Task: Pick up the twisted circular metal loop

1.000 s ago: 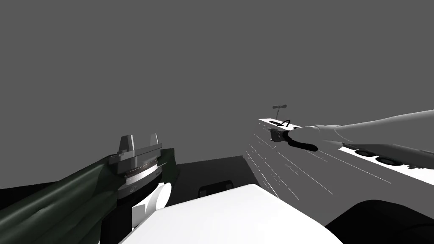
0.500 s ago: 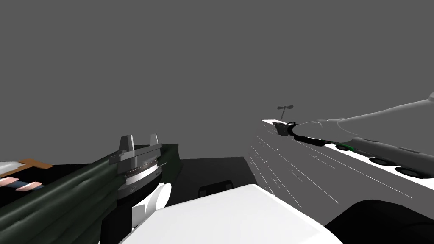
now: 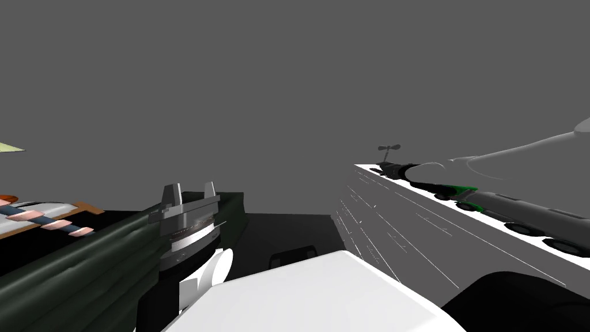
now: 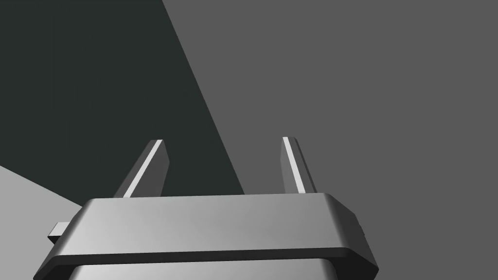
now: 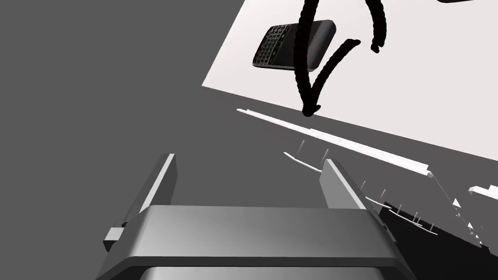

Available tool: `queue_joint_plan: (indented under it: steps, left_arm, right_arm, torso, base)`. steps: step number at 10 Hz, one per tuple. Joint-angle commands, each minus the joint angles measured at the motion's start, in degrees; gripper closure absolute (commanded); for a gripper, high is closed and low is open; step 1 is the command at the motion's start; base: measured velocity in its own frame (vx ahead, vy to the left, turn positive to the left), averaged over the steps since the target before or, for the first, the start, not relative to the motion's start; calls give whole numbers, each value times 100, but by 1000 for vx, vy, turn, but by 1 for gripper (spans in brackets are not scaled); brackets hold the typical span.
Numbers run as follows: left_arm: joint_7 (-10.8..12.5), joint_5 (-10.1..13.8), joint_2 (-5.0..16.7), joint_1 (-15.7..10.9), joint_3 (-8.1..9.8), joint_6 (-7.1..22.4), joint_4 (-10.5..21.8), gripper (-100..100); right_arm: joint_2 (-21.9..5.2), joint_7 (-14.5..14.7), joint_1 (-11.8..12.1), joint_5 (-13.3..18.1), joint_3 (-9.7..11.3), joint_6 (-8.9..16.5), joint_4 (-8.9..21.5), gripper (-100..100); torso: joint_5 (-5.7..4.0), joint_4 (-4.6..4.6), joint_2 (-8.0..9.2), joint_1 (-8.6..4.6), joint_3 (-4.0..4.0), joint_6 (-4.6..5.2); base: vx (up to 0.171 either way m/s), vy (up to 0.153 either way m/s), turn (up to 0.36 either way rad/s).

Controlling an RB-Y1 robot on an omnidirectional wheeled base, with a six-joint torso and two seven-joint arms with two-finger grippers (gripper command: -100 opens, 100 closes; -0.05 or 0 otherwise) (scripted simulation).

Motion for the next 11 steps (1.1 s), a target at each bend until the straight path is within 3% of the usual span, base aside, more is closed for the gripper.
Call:
queue_joint_plan:
  steps: [1, 3, 4, 5, 6, 11]
  left_arm:
    - [0, 0, 0, 0, 0, 0, 0, 0]
    - [0, 0, 0, 1, 0, 0, 0, 0]
    - [0, 0, -1, 1, 0, 0, 0, 0]
    - [0, 0, -1, 1, -1, 0, 0, 0]
    - [0, 0, -1, -1, -2, 0, 0, 0]
    - [0, 0, -1, 0, -1, 0, 0, 0]
  right_arm:
    - [-41, 116, 112, 132, 59, 88, 188, -100]
    - [-53, 133, 161, 112, 29, 86, 207, -100]
    - [-55, 149, 171, 114, 25, 90, 219, 0]
    - [29, 128, 276, -27, 85, -11, 462, -100]
    - [29, 128, 276, -27, 85, -11, 462, -100]
    - [238, 81, 539, -380, 230, -263, 1074, -100]
  torso:
    - [0, 0, 0, 0, 0, 0]
    - [-6, -1, -6, -13, -3, 2]
    - [1, -3, -14, 22, -8, 2]
    - [9, -4, -17, 51, -10, 1]
    - [13, -3, -1, 59, -2, -9]
    - [16, 3, 12, 71, 7, -2]
  base:
    - [-56, -214, 101]
    - [-15, -143, 53]
    - [-2, -17, -2]
    - [-77, -20, 365]
    - [-96, -25, 200]
    - [-91, -3, 234]
